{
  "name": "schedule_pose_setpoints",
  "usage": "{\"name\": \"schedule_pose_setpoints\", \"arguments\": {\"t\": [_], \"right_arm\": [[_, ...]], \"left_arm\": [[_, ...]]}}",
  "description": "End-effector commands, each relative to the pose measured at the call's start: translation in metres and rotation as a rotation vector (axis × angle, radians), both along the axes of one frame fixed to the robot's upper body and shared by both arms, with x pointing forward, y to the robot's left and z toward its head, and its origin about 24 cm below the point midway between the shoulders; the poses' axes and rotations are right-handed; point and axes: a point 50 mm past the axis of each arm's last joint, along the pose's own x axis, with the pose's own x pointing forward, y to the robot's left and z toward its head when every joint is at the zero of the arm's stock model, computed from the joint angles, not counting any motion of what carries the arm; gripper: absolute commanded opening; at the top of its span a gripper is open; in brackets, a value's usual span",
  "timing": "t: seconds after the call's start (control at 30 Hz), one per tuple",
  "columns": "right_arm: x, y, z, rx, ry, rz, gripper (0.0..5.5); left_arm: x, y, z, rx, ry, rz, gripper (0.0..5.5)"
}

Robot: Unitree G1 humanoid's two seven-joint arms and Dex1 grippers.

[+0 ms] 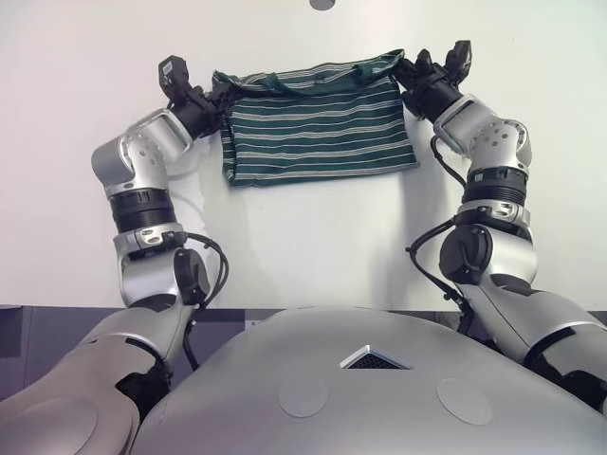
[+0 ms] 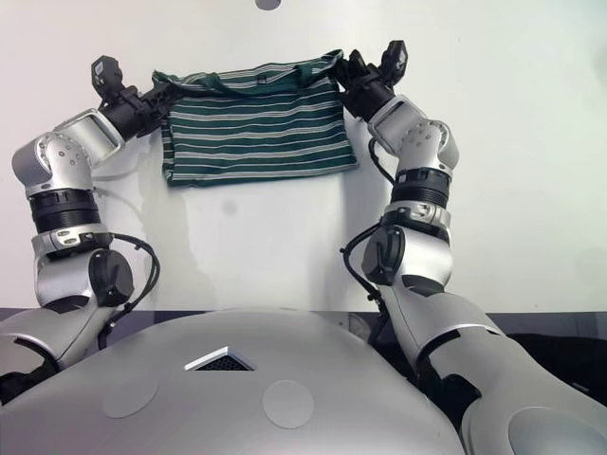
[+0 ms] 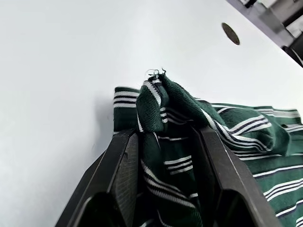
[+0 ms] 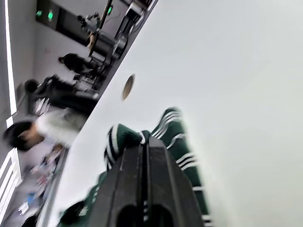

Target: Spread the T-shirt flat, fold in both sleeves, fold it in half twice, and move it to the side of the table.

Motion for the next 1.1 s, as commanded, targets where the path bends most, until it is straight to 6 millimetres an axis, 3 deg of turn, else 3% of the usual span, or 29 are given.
{"name": "schedule_pose_setpoints", "arguments": {"t": [0.03, 0.17, 0.3, 0.43, 0.5, 0.6, 0.7, 0.8, 0.9, 1.1], "right_arm": [[-0.026, -0.01, -0.043, -0.172, 0.283, -0.025, 0.0], [-0.043, 0.006, -0.057, -0.347, 0.416, 0.179, 0.0], [-0.041, 0.001, -0.055, -0.303, 0.388, 0.095, 0.0], [-0.026, -0.007, -0.038, -0.23, 0.304, -0.021, 0.0], [-0.021, -0.007, -0.03, -0.256, 0.271, -0.002, 0.0], [-0.015, -0.006, -0.019, -0.355, 0.225, 0.061, 0.0], [-0.012, -0.01, -0.017, -0.482, 0.222, 0.125, 0.0], [-0.014, -0.013, -0.017, -0.62, 0.191, 0.201, 0.0], [-0.017, -0.009, -0.02, -0.685, 0.175, 0.267, 0.0], [-0.029, 0.003, -0.035, -0.783, 0.185, 0.382, 0.0]], "left_arm": [[-0.011, -0.005, -0.002, 0.019, 0.022, 0.042, 1.66], [-0.019, -0.009, -0.004, 0.073, 0.016, 0.112, 1.66], [-0.023, -0.054, 0.064, -0.012, -0.473, -0.216, 1.66], [-0.03, -0.088, 0.079, 0.018, -0.602, -0.434, 1.66], [-0.023, -0.108, 0.07, 0.236, -0.64, -0.572, 1.66], [-0.011, -0.134, 0.037, 0.634, -0.691, -0.833, 1.66], [0.005, -0.143, 0.011, 0.857, -0.691, -0.964, 1.66], [0.024, -0.142, -0.006, 0.994, -0.638, -0.986, 1.66], [0.039, -0.141, -0.009, 0.97, -0.569, -0.905, 1.66], [0.054, -0.14, -0.012, 0.626, -0.338, -0.646, 1.66]]}}
